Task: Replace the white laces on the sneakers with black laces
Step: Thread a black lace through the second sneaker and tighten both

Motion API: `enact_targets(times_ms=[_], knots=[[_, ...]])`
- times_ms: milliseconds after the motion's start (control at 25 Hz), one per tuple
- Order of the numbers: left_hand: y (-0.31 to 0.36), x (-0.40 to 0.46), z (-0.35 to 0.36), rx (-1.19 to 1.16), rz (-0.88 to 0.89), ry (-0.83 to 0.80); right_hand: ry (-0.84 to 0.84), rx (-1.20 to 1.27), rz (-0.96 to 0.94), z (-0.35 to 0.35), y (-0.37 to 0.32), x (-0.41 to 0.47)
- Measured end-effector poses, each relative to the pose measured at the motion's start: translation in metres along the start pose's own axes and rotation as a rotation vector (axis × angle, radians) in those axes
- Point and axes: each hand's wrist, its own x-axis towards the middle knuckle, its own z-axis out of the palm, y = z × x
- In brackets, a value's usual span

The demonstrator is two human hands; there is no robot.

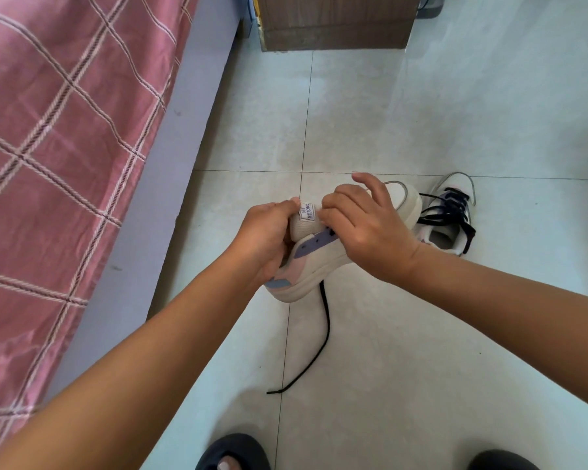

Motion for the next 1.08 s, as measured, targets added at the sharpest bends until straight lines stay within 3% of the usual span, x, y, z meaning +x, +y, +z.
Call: enact_targets(times_ms=[80,200,280,320,360,400,440,480,520,600,640,680,800,960,1080], knots=[[-0.003,0.004,0.001,-0.104,-0.033,0.020,-0.006,0.032,-0.011,-0.005,-0.005,0.002],[-0.002,0.013,-0.006,-0.243,-0.046,0.061,-0.157,0.414,-0.129,-0.015,-0.018,-0.038],[0.001,0.018,-0.014,-0.336,-0.038,0.070,-0.485,0.560,-0.250,-0.027,-0.027,-0.087],[0.001,0.019,-0.018,-0.383,-0.036,0.077,-0.705,0.543,-0.304,-0.030,-0.029,-0.111],[-0.001,0.020,-0.021,-0.423,-0.042,0.086,-1.028,0.496,-0.315,-0.033,-0.029,-0.126],[-0.004,0.021,-0.023,-0.455,-0.051,0.093,-1.342,0.455,-0.277,-0.036,-0.026,-0.133],[-0.010,0.021,-0.023,-0.476,-0.060,0.097,-1.504,0.430,-0.182,-0.036,-0.022,-0.131],[-0.016,0.021,-0.022,-0.493,-0.068,0.094,-1.535,0.471,0.043,-0.032,-0.016,-0.121],[-0.023,0.020,-0.020,-0.504,-0.074,0.084,-1.388,0.554,0.322,-0.025,-0.011,-0.106],[-0.034,0.015,-0.015,-0.506,-0.083,0.052,-0.788,0.735,0.788,-0.007,-0.003,-0.064],[-0.038,0.012,-0.012,-0.500,-0.086,0.032,-0.615,0.808,0.945,-0.001,-0.001,-0.041],[-0.041,0.009,-0.009,-0.494,-0.086,0.013,-0.548,0.881,1.075,0.006,-0.003,-0.022],[-0.043,0.006,-0.007,-0.511,-0.046,-0.012,-0.570,1.071,1.315,0.019,-0.010,-0.002],[-0.038,0.006,-0.009,-0.580,-0.036,0.011,-0.647,1.265,1.370,0.013,-0.020,-0.010],[-0.034,0.000,-0.006,-0.621,-0.053,0.005,-0.640,1.475,1.522,0.015,-0.014,-0.014]])
